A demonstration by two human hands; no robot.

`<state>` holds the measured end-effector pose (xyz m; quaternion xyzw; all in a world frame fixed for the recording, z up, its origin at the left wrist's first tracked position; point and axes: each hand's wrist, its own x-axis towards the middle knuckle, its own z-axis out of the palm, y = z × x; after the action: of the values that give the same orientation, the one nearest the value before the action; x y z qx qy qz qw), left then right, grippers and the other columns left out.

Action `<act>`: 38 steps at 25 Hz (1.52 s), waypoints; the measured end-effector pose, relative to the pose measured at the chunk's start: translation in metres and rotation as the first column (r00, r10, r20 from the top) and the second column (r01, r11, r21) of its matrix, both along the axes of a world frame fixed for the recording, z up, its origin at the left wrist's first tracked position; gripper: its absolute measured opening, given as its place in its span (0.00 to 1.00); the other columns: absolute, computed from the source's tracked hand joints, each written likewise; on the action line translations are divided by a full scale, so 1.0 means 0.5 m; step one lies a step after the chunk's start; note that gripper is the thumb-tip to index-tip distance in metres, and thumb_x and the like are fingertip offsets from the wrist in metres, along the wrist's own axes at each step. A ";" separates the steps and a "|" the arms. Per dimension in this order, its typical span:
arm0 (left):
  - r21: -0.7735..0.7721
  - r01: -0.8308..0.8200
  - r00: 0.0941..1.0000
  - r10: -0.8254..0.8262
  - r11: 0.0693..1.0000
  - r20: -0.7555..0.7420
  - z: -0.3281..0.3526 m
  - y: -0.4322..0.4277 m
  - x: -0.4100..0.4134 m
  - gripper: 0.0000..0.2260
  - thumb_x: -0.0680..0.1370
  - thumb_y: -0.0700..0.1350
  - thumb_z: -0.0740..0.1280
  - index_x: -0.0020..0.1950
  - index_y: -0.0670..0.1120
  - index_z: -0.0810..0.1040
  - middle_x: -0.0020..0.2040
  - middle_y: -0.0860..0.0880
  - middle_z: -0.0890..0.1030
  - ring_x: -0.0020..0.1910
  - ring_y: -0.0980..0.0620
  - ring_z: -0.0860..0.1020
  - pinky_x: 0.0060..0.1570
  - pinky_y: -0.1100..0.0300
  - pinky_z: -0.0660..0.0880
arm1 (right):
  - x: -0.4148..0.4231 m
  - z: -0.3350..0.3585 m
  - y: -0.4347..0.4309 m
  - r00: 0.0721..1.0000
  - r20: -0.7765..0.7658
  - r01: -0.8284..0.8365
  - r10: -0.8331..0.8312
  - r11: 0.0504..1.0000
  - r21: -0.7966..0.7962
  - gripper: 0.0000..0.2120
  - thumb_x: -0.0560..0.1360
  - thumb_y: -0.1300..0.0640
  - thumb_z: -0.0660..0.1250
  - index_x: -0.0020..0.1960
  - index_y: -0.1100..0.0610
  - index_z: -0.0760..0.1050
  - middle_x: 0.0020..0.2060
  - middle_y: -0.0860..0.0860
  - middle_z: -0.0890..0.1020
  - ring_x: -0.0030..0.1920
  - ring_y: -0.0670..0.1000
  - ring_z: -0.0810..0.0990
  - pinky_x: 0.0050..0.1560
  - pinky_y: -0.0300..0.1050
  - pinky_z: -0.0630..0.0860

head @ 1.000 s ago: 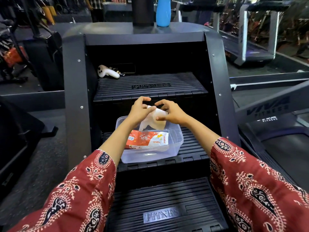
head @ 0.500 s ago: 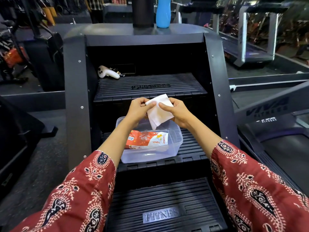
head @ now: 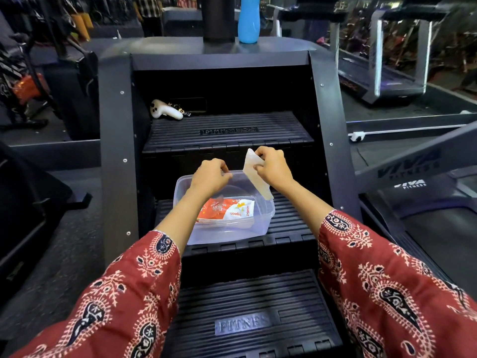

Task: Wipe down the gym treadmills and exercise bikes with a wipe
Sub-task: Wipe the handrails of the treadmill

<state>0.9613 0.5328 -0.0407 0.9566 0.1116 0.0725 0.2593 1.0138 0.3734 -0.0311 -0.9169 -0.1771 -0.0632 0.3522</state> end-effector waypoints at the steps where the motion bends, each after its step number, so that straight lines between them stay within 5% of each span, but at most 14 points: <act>1: 0.030 0.007 1.000 -0.007 1.000 -0.007 -0.001 -0.008 -0.007 0.09 0.77 0.46 0.67 0.54 0.44 0.79 0.52 0.43 0.81 0.51 0.44 0.79 0.52 0.50 0.78 | -0.010 -0.002 -0.006 1.000 0.014 0.000 0.000 0.999 -0.036 0.08 0.74 0.67 0.65 0.52 0.62 0.76 0.48 0.60 0.79 0.46 0.59 0.77 0.41 0.47 0.73; 10: 0.075 0.119 0.993 -0.120 0.990 0.016 0.008 -0.076 -0.126 0.10 0.76 0.46 0.67 0.54 0.44 0.79 0.53 0.43 0.81 0.53 0.42 0.78 0.52 0.48 0.76 | -0.161 0.009 -0.098 0.996 0.064 0.070 -0.059 0.980 -0.185 0.10 0.74 0.67 0.61 0.53 0.60 0.74 0.49 0.61 0.77 0.50 0.64 0.75 0.42 0.51 0.72; 19: 0.036 0.376 0.925 -0.377 0.926 0.055 -0.005 -0.240 -0.404 0.08 0.74 0.46 0.69 0.51 0.45 0.80 0.51 0.42 0.82 0.53 0.42 0.79 0.53 0.49 0.76 | -0.534 -0.008 -0.272 0.953 0.078 0.303 -0.294 0.940 -0.157 0.09 0.74 0.66 0.59 0.51 0.59 0.75 0.42 0.60 0.76 0.46 0.63 0.75 0.37 0.47 0.65; 29: -0.018 0.757 0.653 -0.755 0.653 0.058 0.021 -0.683 -0.719 0.06 0.74 0.44 0.69 0.49 0.44 0.81 0.47 0.43 0.83 0.50 0.44 0.79 0.51 0.53 0.76 | -0.992 0.007 -0.686 0.738 0.015 0.673 -0.675 0.733 -0.103 0.11 0.71 0.66 0.60 0.50 0.58 0.76 0.46 0.63 0.79 0.44 0.63 0.75 0.39 0.46 0.66; 38: -0.023 0.897 0.442 -0.895 0.442 0.054 0.012 -1.137 -1.004 0.06 0.74 0.46 0.70 0.47 0.45 0.80 0.47 0.44 0.82 0.51 0.46 0.78 0.53 0.52 0.75 | -1.345 0.020 -1.085 0.608 0.023 0.787 -0.794 0.598 -0.151 0.09 0.71 0.68 0.60 0.49 0.61 0.75 0.42 0.60 0.79 0.44 0.60 0.72 0.35 0.49 0.67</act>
<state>0.4594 -0.0355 -0.0346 0.8635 -0.4127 -0.0616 0.2832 0.3412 -0.1689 -0.0211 -0.9248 0.2509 -0.1779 0.2241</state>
